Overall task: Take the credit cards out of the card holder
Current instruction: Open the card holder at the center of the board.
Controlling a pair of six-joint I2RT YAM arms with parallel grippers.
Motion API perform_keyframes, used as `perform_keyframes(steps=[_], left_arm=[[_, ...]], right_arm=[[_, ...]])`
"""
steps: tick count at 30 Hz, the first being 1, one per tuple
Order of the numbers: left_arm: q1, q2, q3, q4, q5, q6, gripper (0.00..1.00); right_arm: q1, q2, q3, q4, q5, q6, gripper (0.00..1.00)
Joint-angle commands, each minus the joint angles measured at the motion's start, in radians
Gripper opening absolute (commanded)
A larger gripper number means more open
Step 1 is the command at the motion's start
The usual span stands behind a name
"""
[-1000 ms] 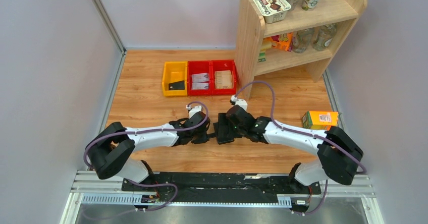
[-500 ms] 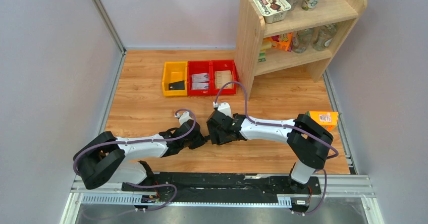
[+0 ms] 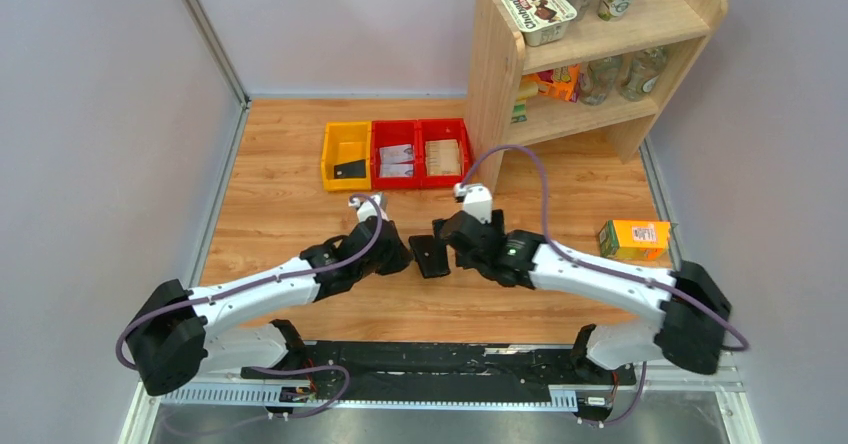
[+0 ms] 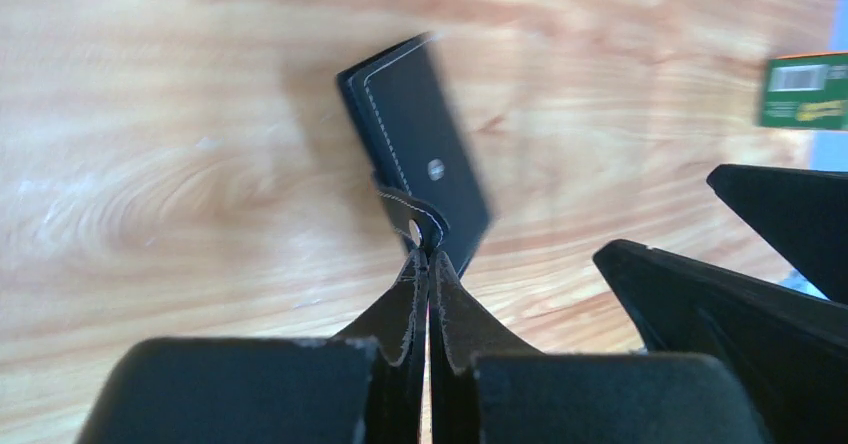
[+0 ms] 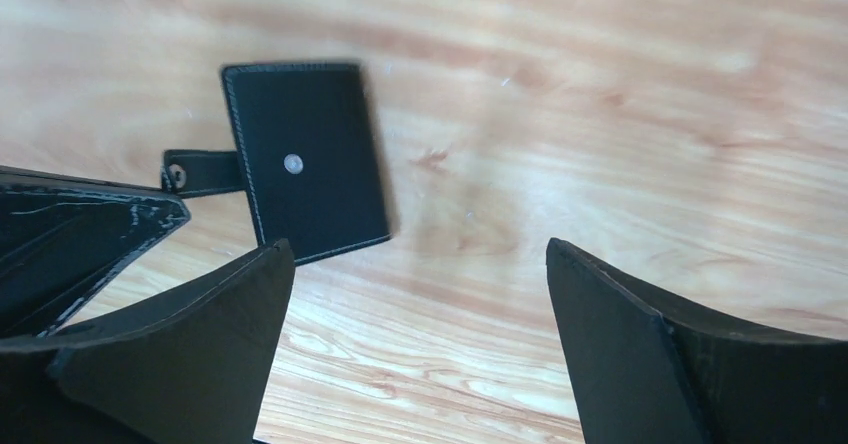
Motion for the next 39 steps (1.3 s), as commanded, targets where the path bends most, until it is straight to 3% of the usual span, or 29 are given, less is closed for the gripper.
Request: perform_keyframes(steps=[1, 7, 11, 21, 27, 39], left_arm=[[-0.011, 0.027, 0.188, -0.034, 0.028, 0.155, 0.0], [-0.04, 0.171, 0.325, 0.02, 0.159, 0.172, 0.0], [-0.048, 0.205, 0.349, -0.012, 0.148, 0.166, 0.0], [-0.004, -0.031, 0.028, -0.095, -0.02, 0.07, 0.0], [0.041, -0.096, -0.108, -0.147, -0.07, 0.037, 0.0], [0.063, 0.03, -0.062, -0.233, -0.131, 0.161, 0.0]], right_arm=[[-0.041, -0.229, -0.073, 0.006, 0.168, 0.049, 1.0], [-0.077, -0.396, -0.205, 0.065, 0.151, 0.069, 1.0], [-0.081, -0.418, -0.247, 0.08, 0.116, 0.09, 1.0], [-0.096, -0.289, -0.253, 0.224, -0.112, 0.058, 0.99], [-0.139, -0.226, -0.259, 0.302, -0.257, 0.069, 0.94], [-0.211, -0.113, -0.247, 0.428, -0.461, 0.047, 0.69]])
